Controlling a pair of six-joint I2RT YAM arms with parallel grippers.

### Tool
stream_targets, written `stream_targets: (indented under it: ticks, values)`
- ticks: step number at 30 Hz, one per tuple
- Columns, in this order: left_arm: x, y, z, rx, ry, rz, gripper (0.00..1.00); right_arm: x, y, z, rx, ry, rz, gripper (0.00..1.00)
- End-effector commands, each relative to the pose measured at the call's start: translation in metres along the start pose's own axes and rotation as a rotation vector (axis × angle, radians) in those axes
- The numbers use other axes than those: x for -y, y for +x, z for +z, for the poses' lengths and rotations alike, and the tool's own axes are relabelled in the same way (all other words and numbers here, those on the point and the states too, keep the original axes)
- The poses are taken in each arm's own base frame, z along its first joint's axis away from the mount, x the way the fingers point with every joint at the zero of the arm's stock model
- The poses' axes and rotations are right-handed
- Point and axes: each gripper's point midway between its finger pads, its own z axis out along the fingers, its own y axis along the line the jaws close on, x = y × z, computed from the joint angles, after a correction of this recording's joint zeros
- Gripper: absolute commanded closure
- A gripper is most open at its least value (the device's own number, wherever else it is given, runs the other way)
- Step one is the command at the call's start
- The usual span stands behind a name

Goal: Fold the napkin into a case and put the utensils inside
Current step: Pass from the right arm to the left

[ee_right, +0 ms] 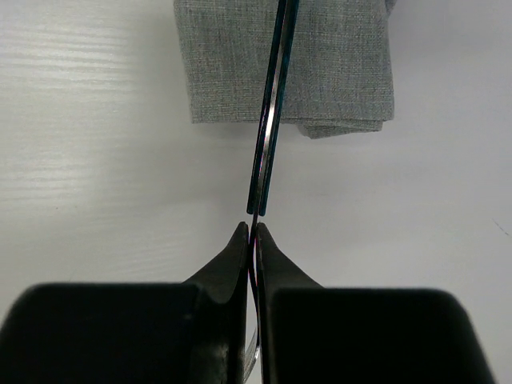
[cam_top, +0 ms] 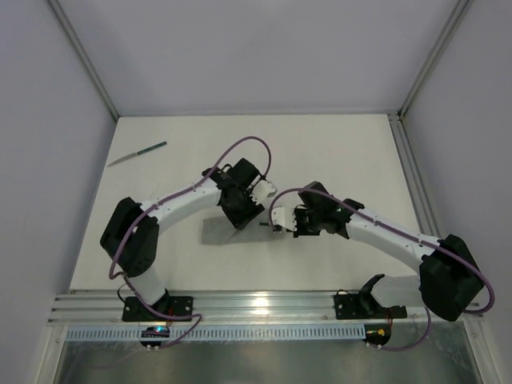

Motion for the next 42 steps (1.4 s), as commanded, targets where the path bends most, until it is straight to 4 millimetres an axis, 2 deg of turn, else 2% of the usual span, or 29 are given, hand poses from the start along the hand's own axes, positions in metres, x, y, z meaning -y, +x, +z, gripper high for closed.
stream_targets:
  ticks: [1, 2, 9, 13, 14, 16, 17, 19, 22, 28, 29, 34, 35, 36, 37, 40, 42]
  values:
    - [-0.021, -0.018, 0.007, 0.064, -0.101, -0.030, 0.49, 0.024, -0.024, -0.005, 0.061, 0.057, 0.057, 0.97]
    - [-0.021, -0.018, 0.009, 0.063, -0.098, -0.033, 0.52, 0.026, -0.026, -0.003, 0.067, 0.067, 0.054, 0.97]
    - [-0.021, -0.008, 0.032, 0.009, -0.095, -0.042, 0.56, 0.034, -0.039, 0.008, 0.106, 0.101, 0.022, 0.97]
    - [-0.024, -0.008, 0.033, 0.011, -0.114, -0.048, 0.61, 0.030, -0.059, 0.008, 0.181, 0.042, 0.034, 0.97]
    - [-0.024, -0.009, 0.032, 0.017, -0.114, -0.049, 0.64, 0.022, -0.055, 0.011, 0.158, -0.003, 0.076, 0.97]
    - [-0.024, -0.010, 0.029, 0.028, -0.117, -0.053, 0.66, 0.024, -0.057, 0.010, 0.137, -0.020, 0.125, 0.97]
    - [-0.024, -0.011, 0.027, 0.039, -0.119, -0.057, 0.67, 0.015, -0.051, 0.009, 0.105, -0.065, 0.156, 0.97]
    - [-0.023, -0.017, 0.016, 0.075, -0.119, -0.060, 0.67, 0.002, -0.041, 0.009, 0.073, -0.133, 0.216, 0.97]
    - [-0.019, -0.025, 0.002, 0.120, -0.101, -0.064, 0.65, -0.005, -0.037, 0.004, 0.089, -0.145, 0.231, 0.97]
    - [-0.003, -0.036, -0.031, 0.226, 0.014, -0.069, 0.54, 0.008, -0.047, -0.018, 0.235, -0.113, 0.328, 0.97]
    - [0.003, -0.039, -0.036, 0.246, 0.066, -0.062, 0.51, 0.010, -0.053, -0.026, 0.279, -0.107, 0.323, 0.97]
    - [0.019, -0.045, -0.062, 0.289, 0.201, -0.009, 0.44, 0.014, -0.061, -0.044, 0.340, -0.099, 0.290, 0.97]
    - [0.021, -0.046, -0.070, 0.293, 0.216, 0.021, 0.43, 0.014, -0.065, -0.048, 0.357, -0.111, 0.288, 0.97]
    - [0.020, -0.056, -0.087, 0.327, 0.208, 0.107, 0.42, 0.018, -0.071, -0.054, 0.378, -0.111, 0.275, 0.97]
    - [0.023, -0.046, -0.096, 0.289, 0.216, 0.138, 0.40, 0.015, -0.073, -0.057, 0.383, -0.130, 0.278, 0.97]
    - [0.021, -0.045, -0.131, 0.304, 0.189, 0.342, 0.37, 0.013, -0.086, -0.067, 0.450, -0.147, 0.255, 0.97]
    - [0.026, -0.045, -0.147, 0.352, 0.189, 0.449, 0.32, 0.013, -0.092, -0.074, 0.491, -0.130, 0.228, 0.97]
